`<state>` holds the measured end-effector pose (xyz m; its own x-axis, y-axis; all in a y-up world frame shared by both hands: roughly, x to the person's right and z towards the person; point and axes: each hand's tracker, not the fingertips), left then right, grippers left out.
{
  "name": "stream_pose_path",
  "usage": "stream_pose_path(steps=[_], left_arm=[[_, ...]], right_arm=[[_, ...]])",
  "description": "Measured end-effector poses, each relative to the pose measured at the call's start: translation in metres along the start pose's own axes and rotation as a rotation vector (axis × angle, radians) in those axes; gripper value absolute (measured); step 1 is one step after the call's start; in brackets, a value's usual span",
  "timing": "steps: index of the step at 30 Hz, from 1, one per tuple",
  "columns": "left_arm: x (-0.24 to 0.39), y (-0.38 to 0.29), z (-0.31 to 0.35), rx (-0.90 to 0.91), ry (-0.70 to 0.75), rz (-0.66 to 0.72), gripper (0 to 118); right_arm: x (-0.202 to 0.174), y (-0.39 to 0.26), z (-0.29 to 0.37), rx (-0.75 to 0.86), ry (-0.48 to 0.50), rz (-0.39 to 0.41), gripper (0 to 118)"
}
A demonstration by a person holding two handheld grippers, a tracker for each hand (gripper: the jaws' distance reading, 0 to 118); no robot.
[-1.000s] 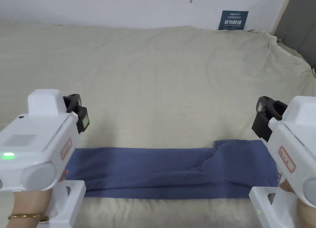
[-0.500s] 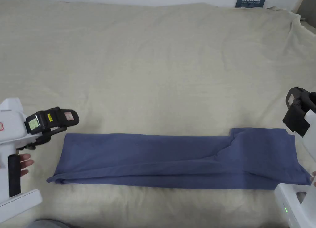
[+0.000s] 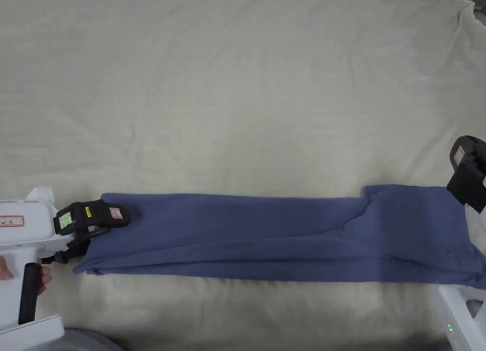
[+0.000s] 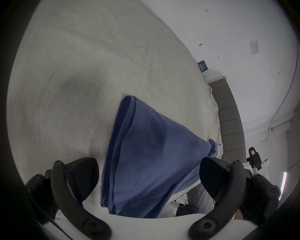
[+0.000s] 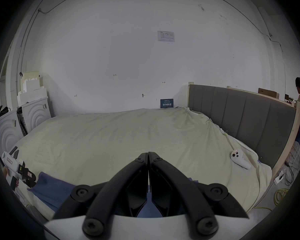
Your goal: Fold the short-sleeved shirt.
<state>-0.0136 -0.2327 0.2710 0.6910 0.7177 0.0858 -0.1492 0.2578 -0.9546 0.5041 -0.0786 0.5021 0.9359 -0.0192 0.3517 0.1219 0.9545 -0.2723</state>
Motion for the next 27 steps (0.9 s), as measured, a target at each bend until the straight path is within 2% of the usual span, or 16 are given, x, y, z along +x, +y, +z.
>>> stream_pose_path(steps=[4,5,6,7,8,9,11,13,15,20,22,27], left_arm=[[0.002,0.003,-0.001,-0.024,0.007,-0.004,116],[0.004,0.002,0.0,-0.027,0.002,-0.013,106],[0.005,0.002,0.001,-0.028,-0.002,-0.02,89],[0.006,0.001,0.001,-0.029,0.002,-0.023,65],[0.006,0.0,-0.003,-0.044,0.038,-0.023,33],[0.007,-0.002,-0.009,-0.063,0.097,-0.034,24],[0.008,-0.007,-0.012,-0.06,0.11,-0.052,16],[0.009,-0.003,-0.013,-0.051,0.141,0.016,6],[0.02,-0.005,-0.012,-0.042,0.164,0.024,3],[0.059,-0.007,-0.004,0.005,0.314,-0.059,1],[0.082,-0.007,0.01,0.042,0.308,-0.044,1],[0.156,-0.019,0.034,0.086,0.399,-0.278,1]], right_arm=[[-0.002,-0.001,0.0,-0.005,0.01,-0.014,0],[-0.002,-0.001,0.0,-0.005,0.012,-0.016,0],[-0.002,-0.001,0.0,-0.006,0.016,-0.017,0],[-0.003,-0.002,-0.001,-0.006,0.016,-0.015,0],[-0.003,-0.002,-0.001,-0.009,0.016,-0.011,0],[-0.004,-0.003,-0.002,-0.012,0.017,-0.009,0],[-0.003,-0.004,-0.002,-0.017,0.018,-0.014,0],[-0.003,-0.006,0.0,-0.019,0.018,-0.017,0],[-0.002,-0.007,0.001,-0.021,0.018,-0.01,0],[0.003,-0.008,0.004,-0.022,0.021,-0.018,0],[0.006,-0.007,0.006,-0.016,0.022,-0.021,0],[0.014,-0.002,0.013,0.012,0.028,-0.031,0]])
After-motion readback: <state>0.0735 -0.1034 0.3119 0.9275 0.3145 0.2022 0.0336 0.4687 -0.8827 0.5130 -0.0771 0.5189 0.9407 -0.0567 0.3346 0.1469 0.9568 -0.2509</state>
